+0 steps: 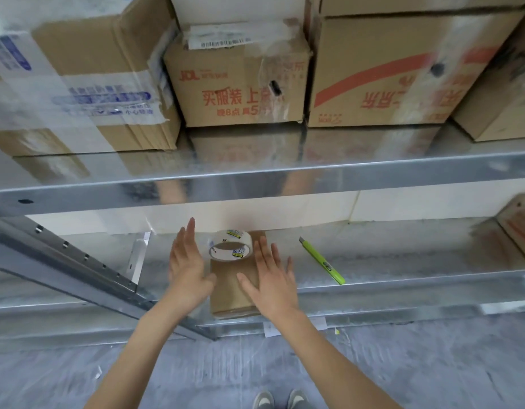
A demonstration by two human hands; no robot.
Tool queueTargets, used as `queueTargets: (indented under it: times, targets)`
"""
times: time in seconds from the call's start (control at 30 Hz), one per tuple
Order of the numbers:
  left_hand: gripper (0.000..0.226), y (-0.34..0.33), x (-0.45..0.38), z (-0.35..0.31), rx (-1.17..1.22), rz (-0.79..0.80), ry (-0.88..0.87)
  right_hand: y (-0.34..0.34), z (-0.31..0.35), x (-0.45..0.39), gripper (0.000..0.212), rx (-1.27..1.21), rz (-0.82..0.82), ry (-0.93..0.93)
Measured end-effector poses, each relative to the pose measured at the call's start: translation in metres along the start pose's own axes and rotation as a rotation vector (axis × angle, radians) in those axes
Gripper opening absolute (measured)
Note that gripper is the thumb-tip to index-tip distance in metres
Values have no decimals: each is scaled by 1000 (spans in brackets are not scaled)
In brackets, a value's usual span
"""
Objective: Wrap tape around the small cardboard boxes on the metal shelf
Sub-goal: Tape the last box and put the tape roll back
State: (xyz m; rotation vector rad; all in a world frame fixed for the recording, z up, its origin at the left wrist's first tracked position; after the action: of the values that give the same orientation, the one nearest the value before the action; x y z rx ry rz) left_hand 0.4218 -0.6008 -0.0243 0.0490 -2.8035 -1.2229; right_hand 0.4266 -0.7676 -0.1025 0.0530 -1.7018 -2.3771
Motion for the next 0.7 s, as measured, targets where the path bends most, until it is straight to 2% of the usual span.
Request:
queueTargets:
  times: [0.07,0.17,0.3,0.37,0.47,0.57,0.7]
  targets:
    - [107,5,6,-28,-161,-1,-78,-1,0,-1,80,18,-1,-2]
    - [82,-6,-10,-86,-387,6,-284,-1,0,-1,80,40,41,-3]
    - [65,-35,-49,-112,-698,296,-227,6,1,0,76,65,13,-6]
    - [47,-31,-62,-105,-778,333,-210,5,1,0,78,62,17,-14]
    - [28,-10,-68,-82,-629,374,-161,2,-1,-1,83,19,29,-36]
    - [23,12,-65,-58,-389,432,-34,0,0,0,86,13,32,-38]
    - [21,18,-63,-42,-368,439,-21,2,3,-1,86,39,31,-13]
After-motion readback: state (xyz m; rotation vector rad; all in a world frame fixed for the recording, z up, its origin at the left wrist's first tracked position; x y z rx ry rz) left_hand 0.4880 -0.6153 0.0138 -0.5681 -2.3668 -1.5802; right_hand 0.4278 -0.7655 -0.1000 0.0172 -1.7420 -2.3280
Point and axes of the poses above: each hand's wrist, its own x-axis away from the middle knuckle, its own y-axis out of the back of the hand, z = x × y, the point moved 5 cm from there along -x, towards the middle knuckle, and after that the axes turned 7 degrees about x, right-handed, at the moved point
